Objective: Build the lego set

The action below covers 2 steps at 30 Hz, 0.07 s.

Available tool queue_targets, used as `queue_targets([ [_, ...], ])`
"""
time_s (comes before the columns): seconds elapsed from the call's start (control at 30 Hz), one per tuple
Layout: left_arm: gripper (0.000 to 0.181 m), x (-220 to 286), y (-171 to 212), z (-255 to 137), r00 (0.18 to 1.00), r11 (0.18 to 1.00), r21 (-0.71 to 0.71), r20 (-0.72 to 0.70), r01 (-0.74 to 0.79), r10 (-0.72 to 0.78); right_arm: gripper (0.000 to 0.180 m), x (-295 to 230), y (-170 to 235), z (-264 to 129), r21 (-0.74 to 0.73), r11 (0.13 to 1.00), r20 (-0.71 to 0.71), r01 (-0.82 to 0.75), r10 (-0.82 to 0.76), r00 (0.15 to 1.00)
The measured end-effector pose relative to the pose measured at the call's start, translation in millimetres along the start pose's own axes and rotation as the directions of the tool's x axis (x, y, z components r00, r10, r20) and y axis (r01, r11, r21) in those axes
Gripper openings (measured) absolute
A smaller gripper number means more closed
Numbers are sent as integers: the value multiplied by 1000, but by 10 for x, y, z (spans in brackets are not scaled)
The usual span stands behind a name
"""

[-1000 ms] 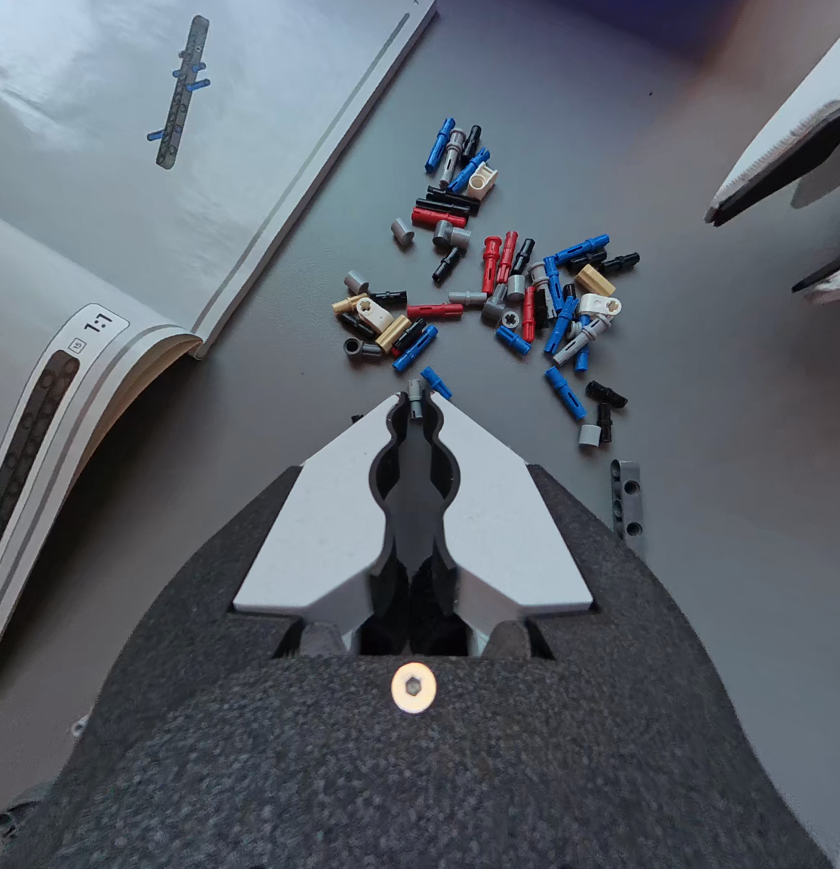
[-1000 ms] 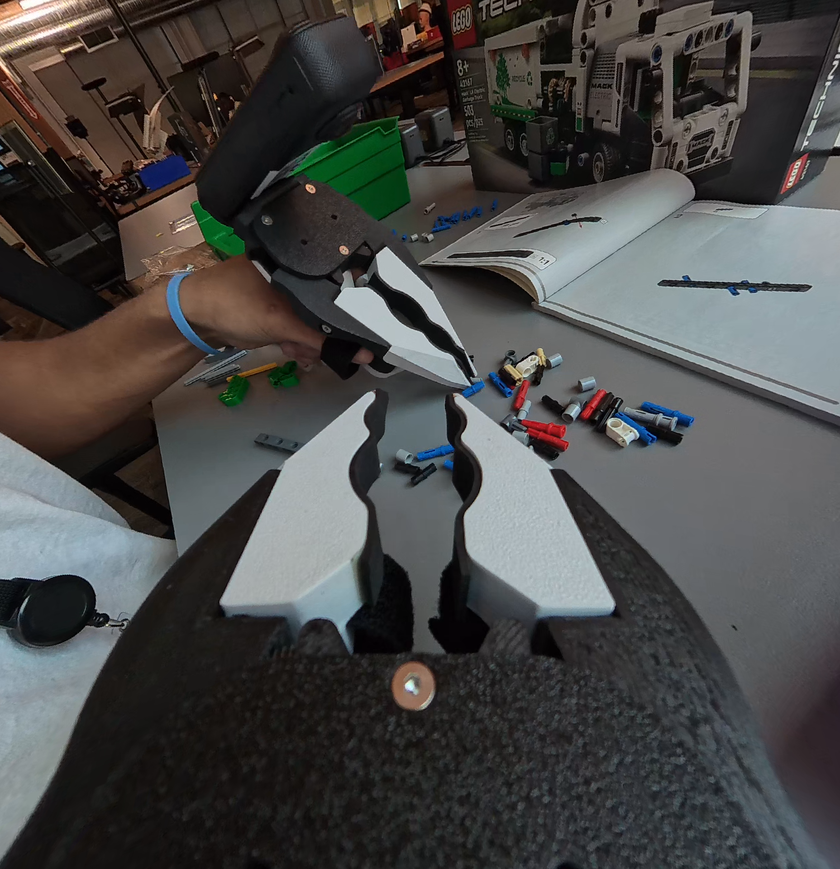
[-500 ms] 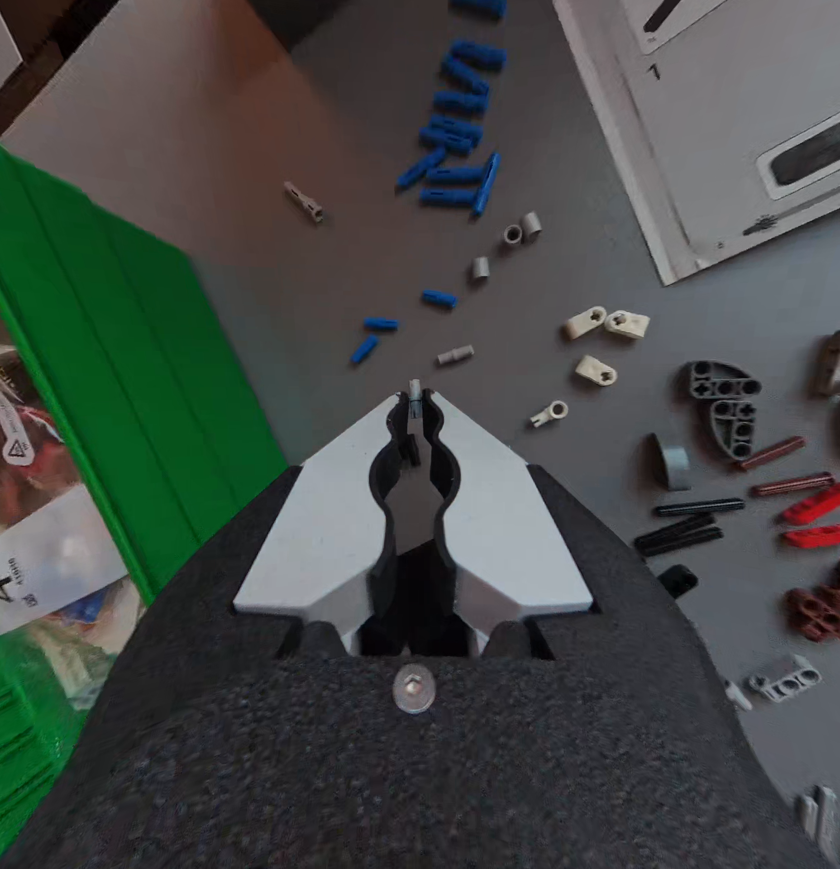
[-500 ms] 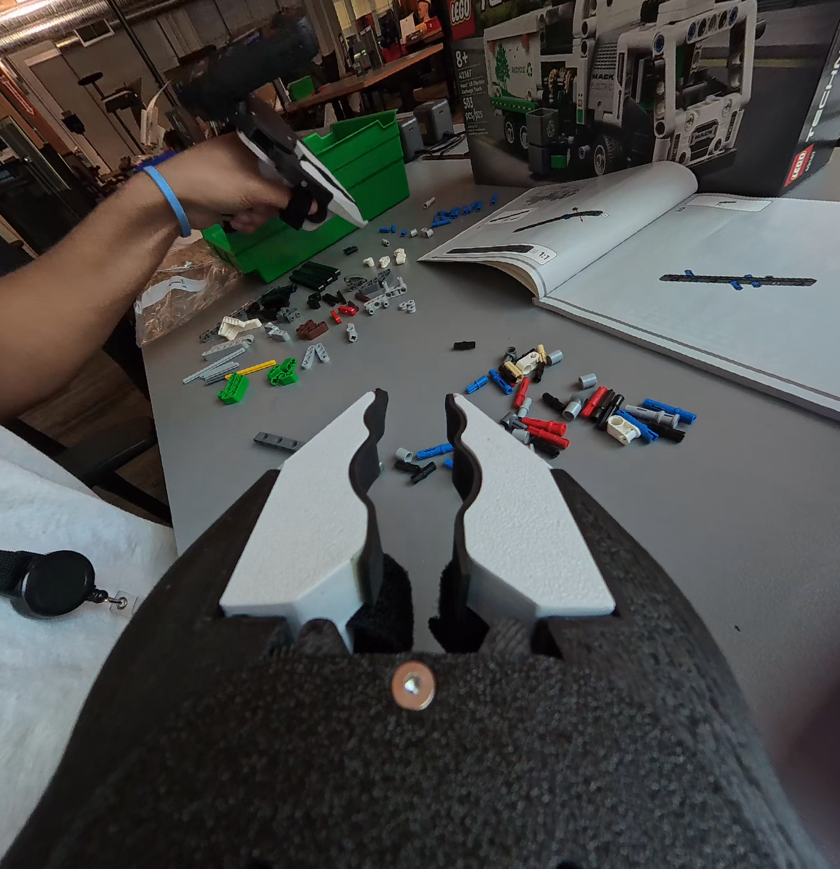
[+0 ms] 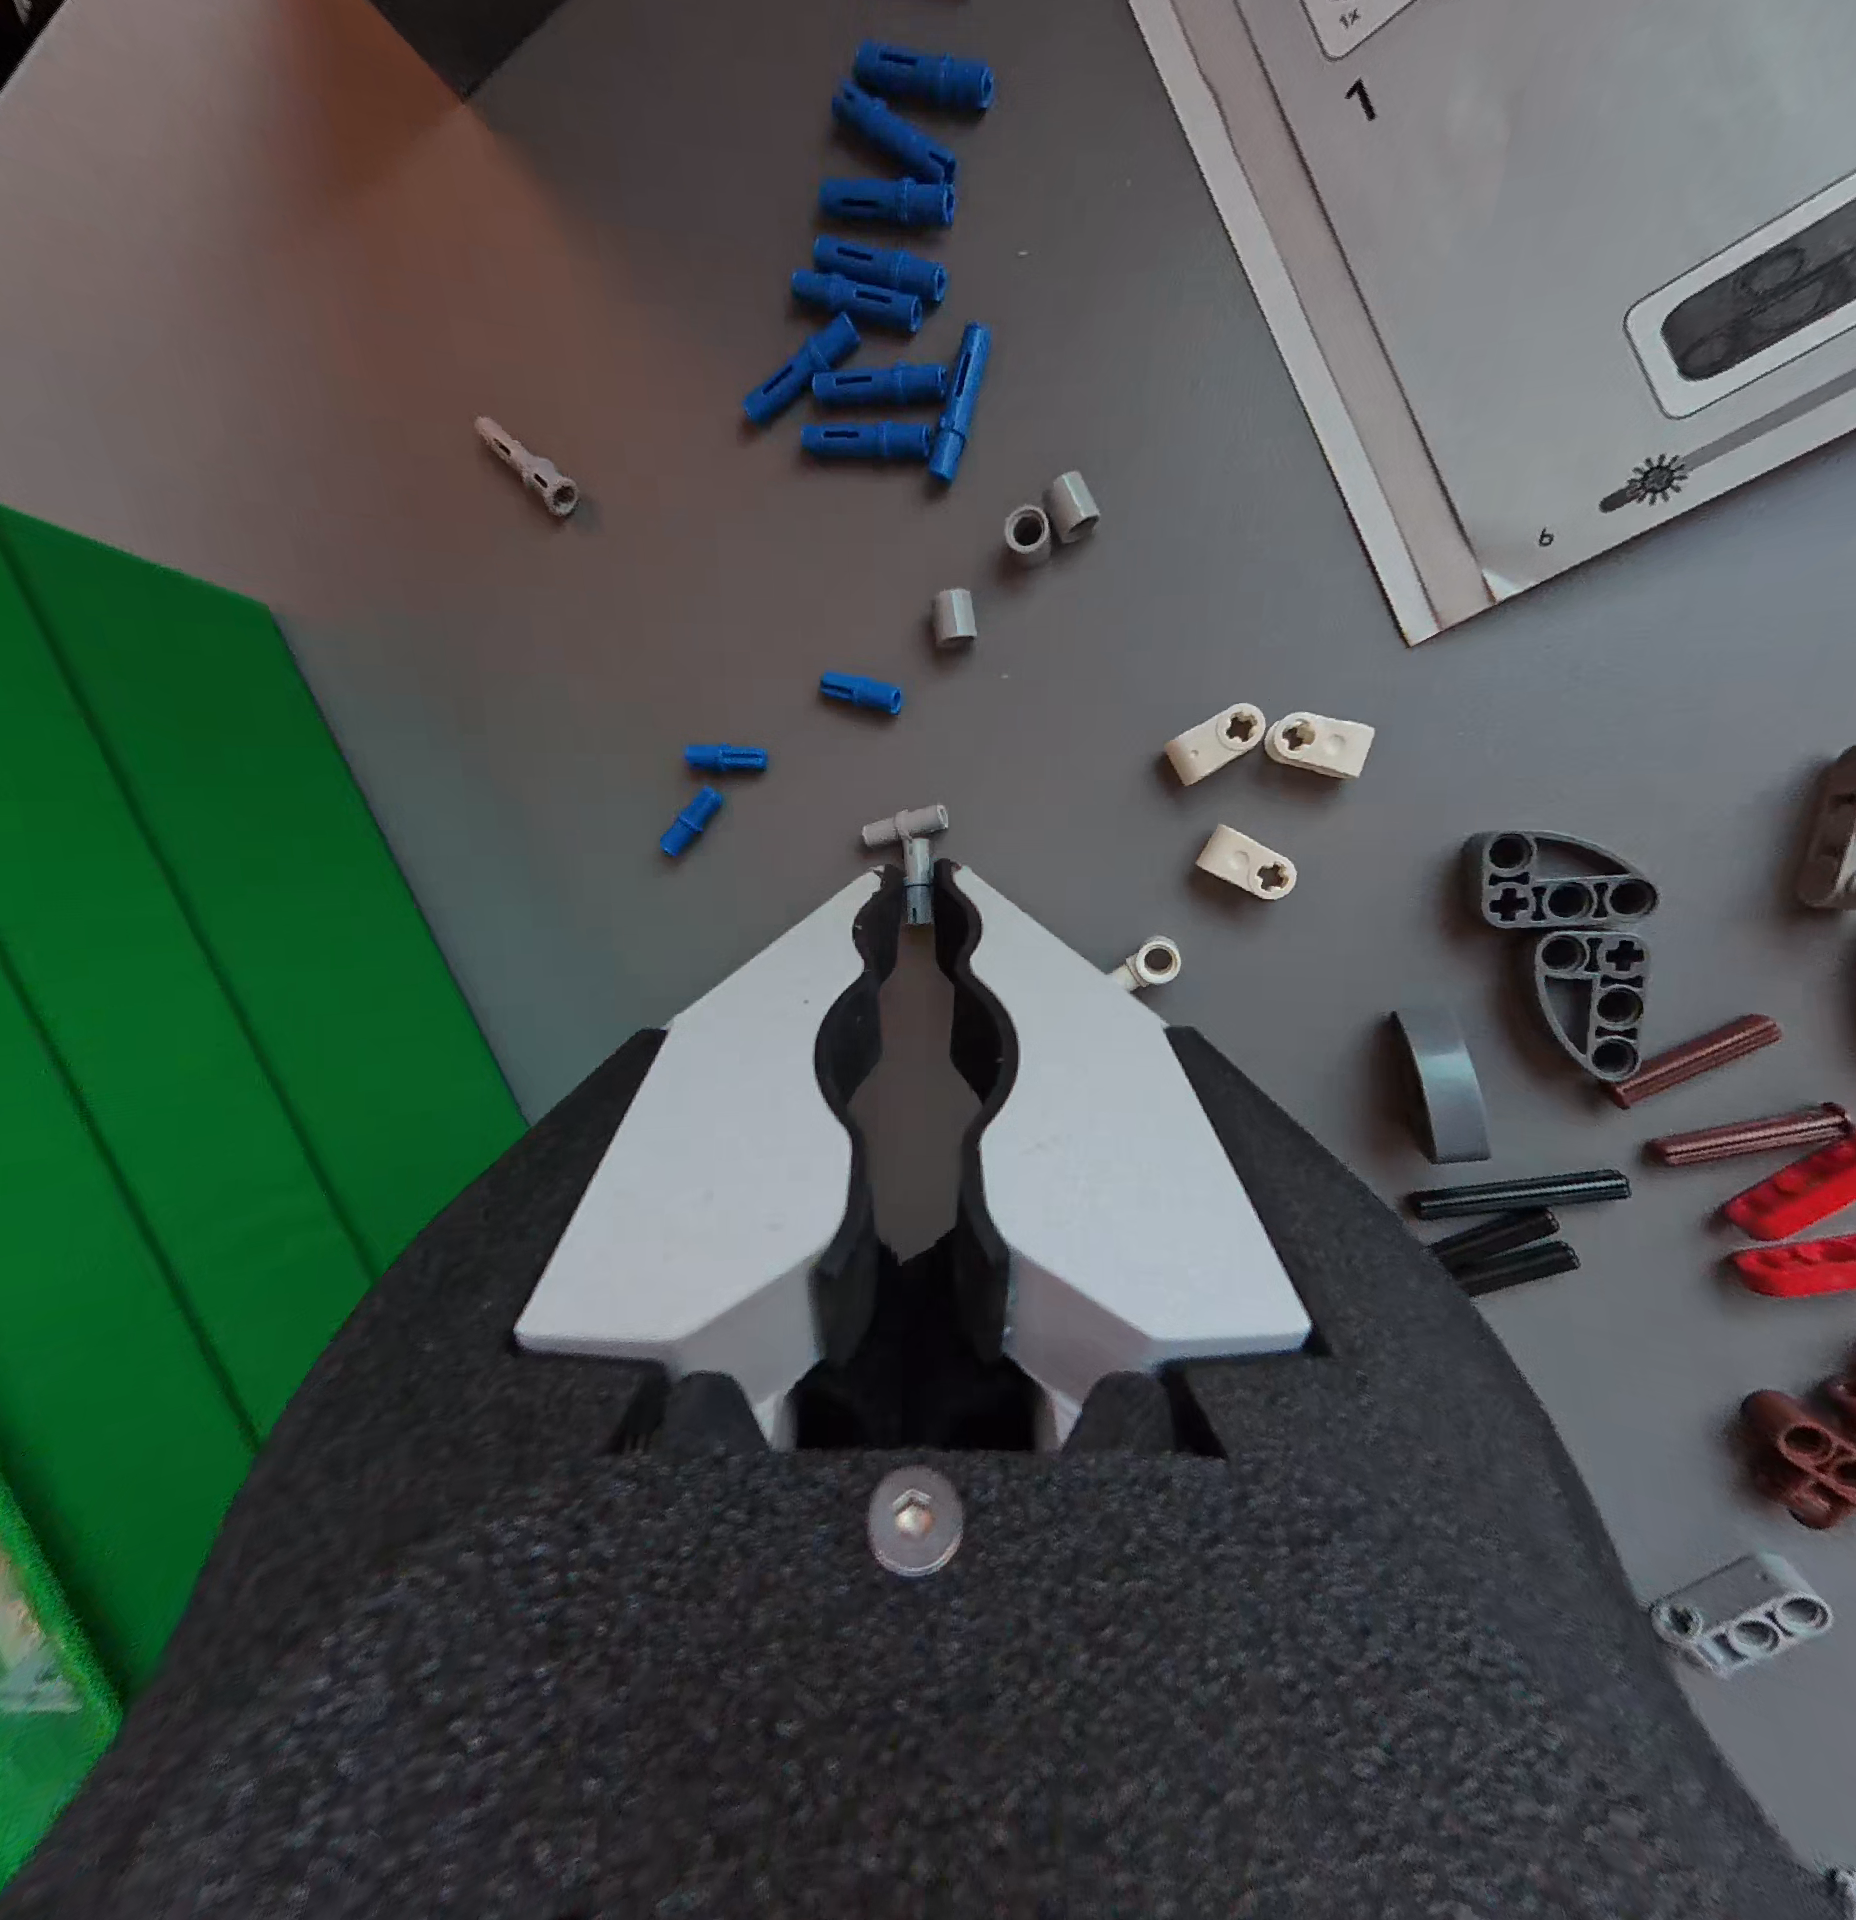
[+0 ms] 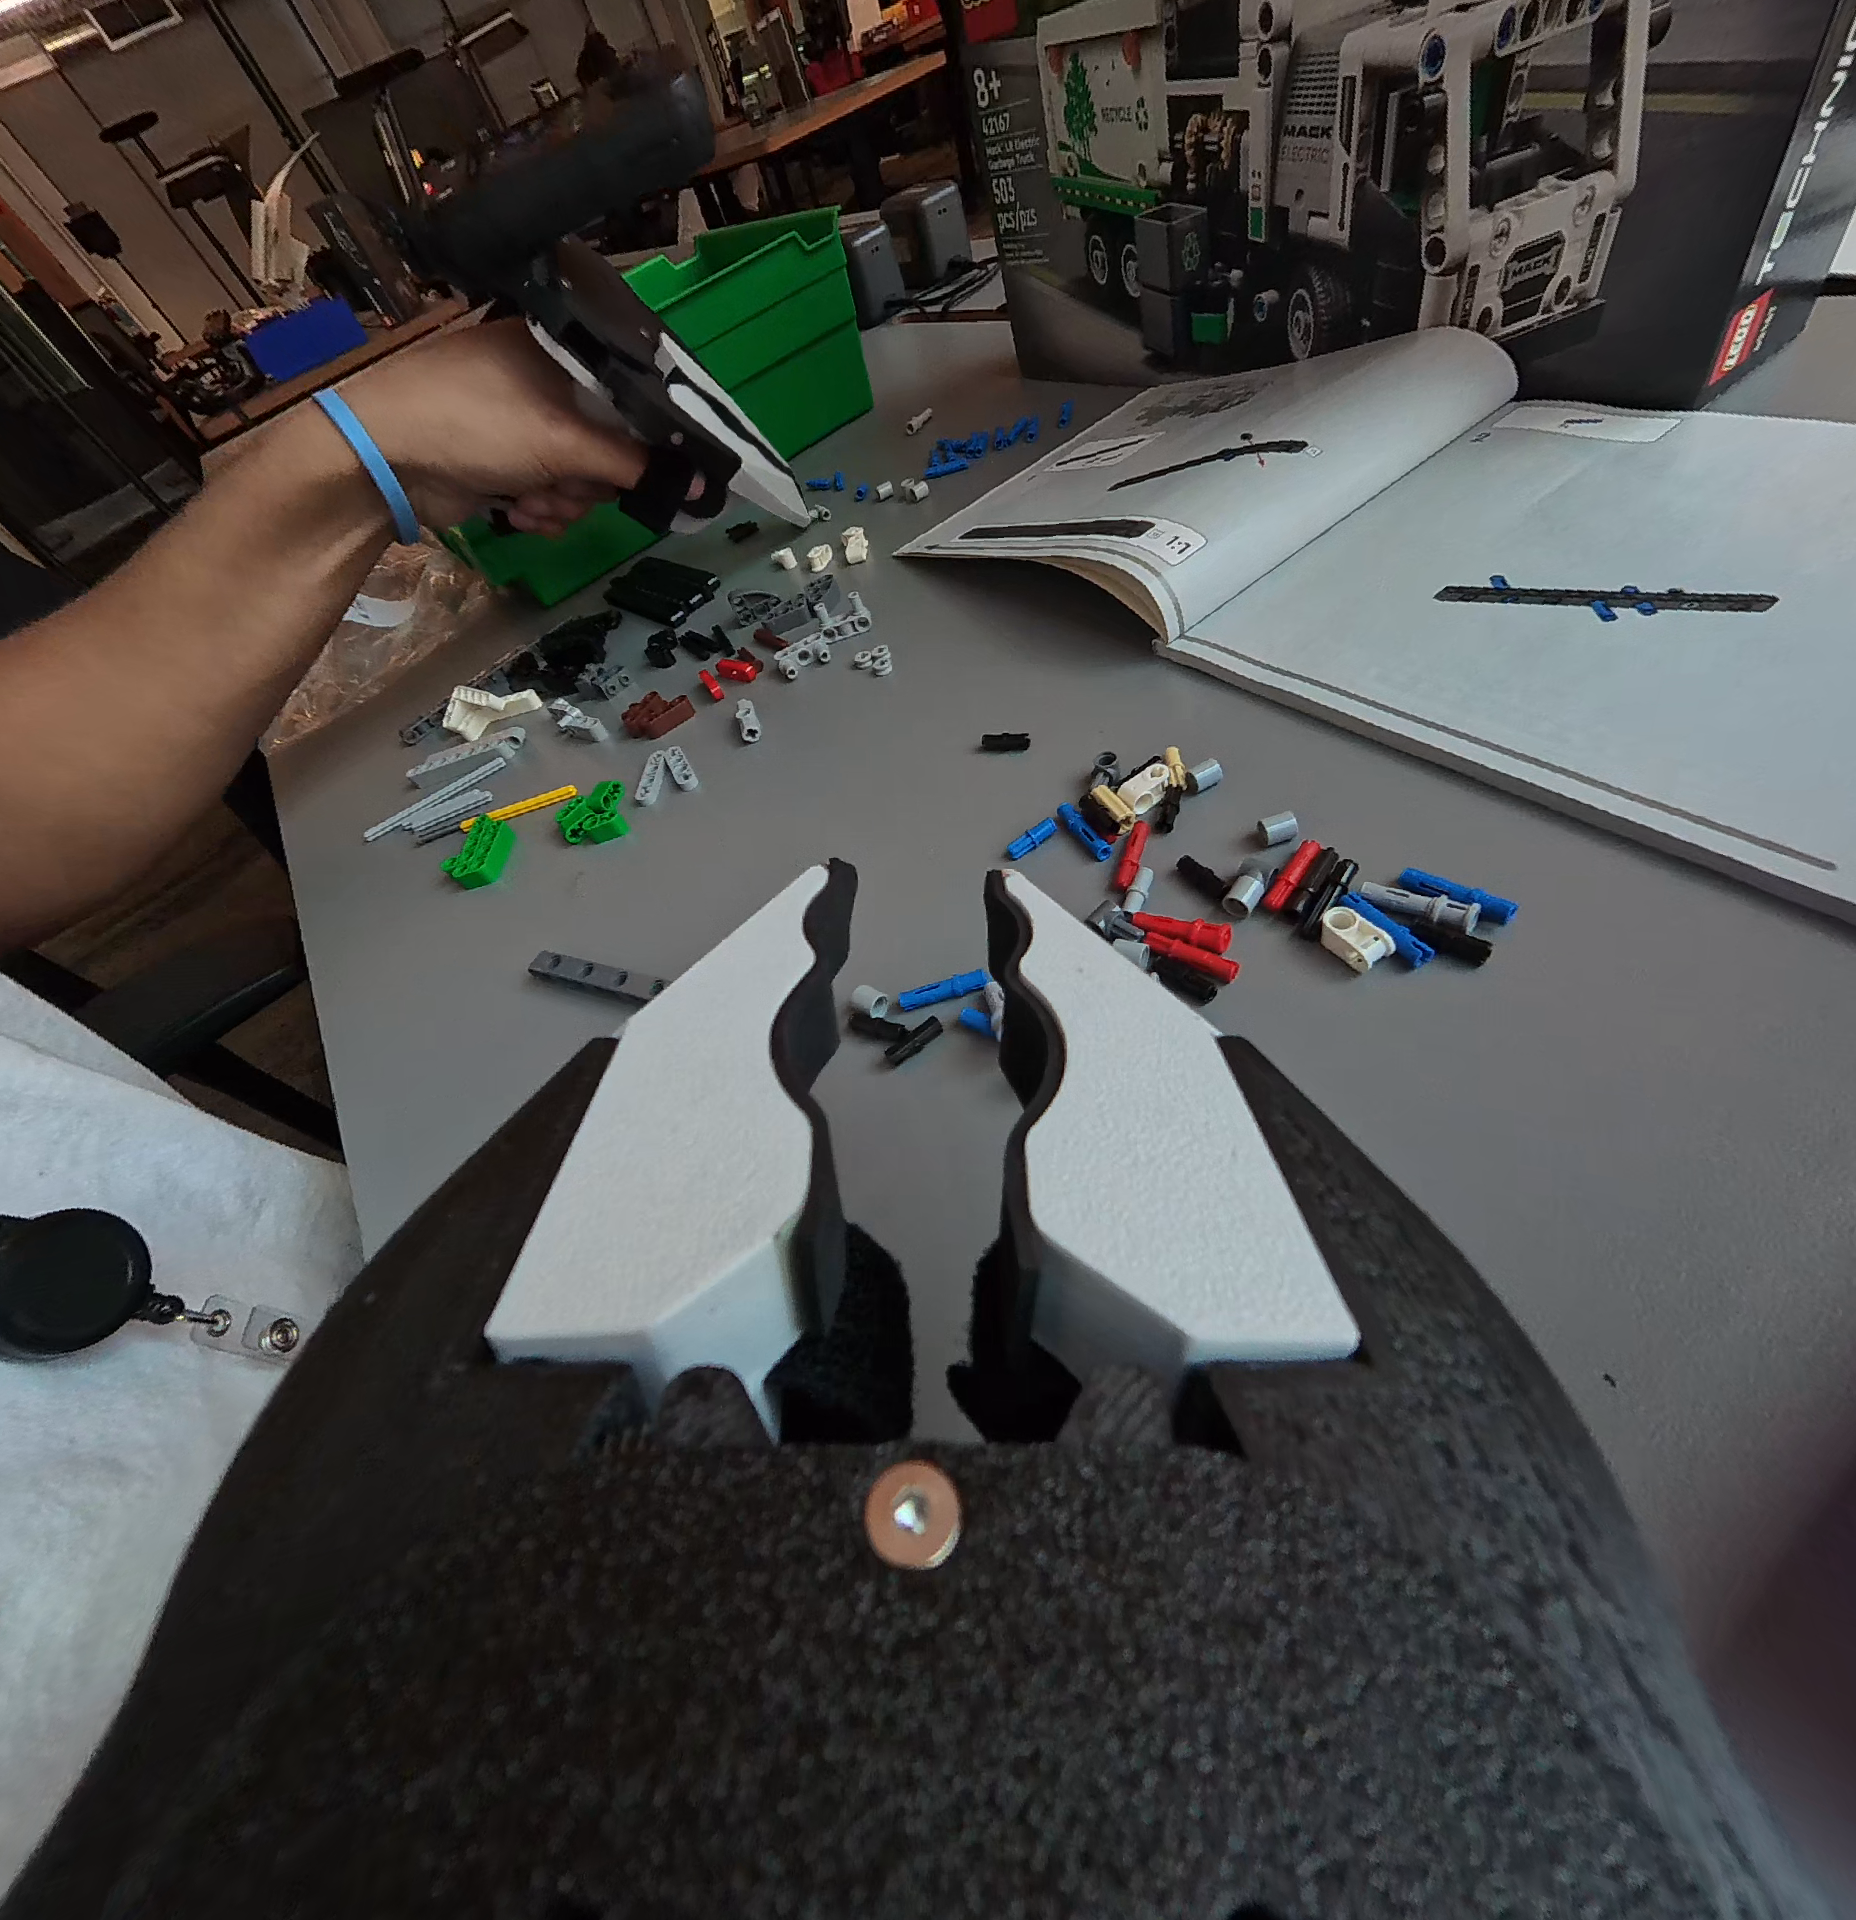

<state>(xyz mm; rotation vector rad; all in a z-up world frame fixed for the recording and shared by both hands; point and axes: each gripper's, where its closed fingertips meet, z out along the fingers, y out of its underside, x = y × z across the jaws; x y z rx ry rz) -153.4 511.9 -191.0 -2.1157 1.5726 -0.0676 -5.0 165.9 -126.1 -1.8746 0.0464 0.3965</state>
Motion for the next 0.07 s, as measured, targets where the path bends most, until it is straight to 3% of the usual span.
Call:
queue_targets([
  [0.03,10,-9,-21,-19,1000,1000,12,3,8,-8,25,7,2,12,-4,1000,-5,4,-4,1000],
  [0.07,16,-41,-51,-68,1000,999,31,23,15,-16,24,16,4,34,-12,1000,-10,12,-12,1000],
])
